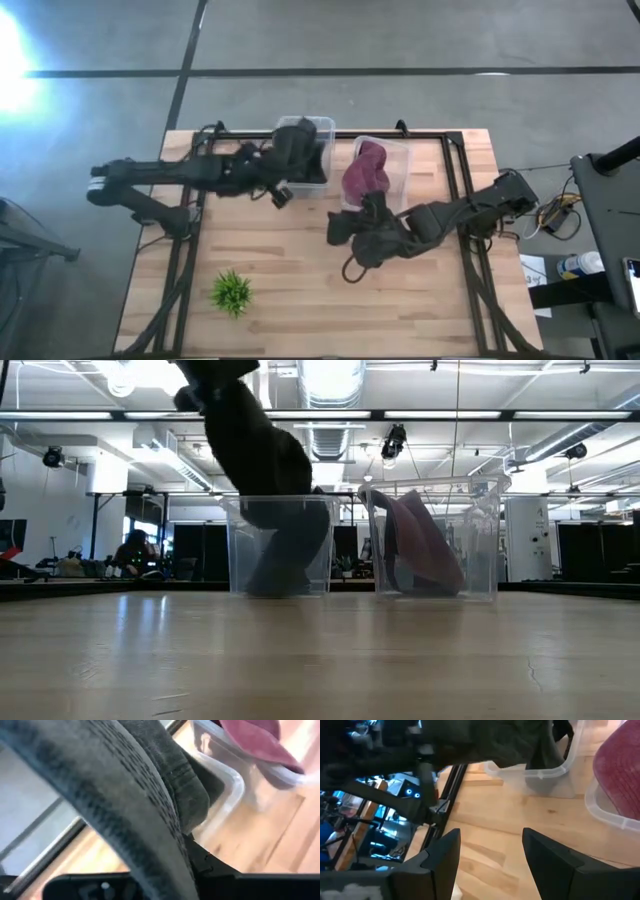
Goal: Pick & Place hat
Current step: Put the black cap into the left transparent bin, then return to Home Position
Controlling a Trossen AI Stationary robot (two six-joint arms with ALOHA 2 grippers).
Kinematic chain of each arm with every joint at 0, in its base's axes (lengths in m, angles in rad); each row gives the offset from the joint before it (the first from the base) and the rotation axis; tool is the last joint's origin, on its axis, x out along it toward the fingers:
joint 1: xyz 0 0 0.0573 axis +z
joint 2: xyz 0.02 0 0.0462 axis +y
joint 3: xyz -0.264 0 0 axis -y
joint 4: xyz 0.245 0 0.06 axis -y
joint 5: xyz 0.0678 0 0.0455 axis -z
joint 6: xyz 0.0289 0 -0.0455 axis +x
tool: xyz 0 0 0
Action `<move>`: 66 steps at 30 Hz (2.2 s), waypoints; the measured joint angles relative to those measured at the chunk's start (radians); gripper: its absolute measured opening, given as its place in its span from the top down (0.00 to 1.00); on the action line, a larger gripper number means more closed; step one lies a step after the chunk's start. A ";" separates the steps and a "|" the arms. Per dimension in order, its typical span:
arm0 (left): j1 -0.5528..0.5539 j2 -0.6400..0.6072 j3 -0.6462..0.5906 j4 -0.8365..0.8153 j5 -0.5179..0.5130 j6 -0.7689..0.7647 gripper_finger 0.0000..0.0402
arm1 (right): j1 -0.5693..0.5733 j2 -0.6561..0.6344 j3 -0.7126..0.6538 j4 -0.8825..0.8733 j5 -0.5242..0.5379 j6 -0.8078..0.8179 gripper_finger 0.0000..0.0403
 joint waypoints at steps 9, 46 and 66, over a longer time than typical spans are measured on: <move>0.257 0.242 0.189 -0.191 0.228 0.027 0.97 | 0.029 0.000 0.000 -0.002 0.001 -0.002 0.48; 0.217 0.312 0.374 -0.216 0.260 0.120 0.59 | 0.069 0.000 -0.040 -0.047 -0.037 -0.007 0.48; 0.098 -0.300 -0.168 0.543 1.118 0.019 0.58 | 0.215 -0.146 -0.181 0.023 0.059 -0.288 0.52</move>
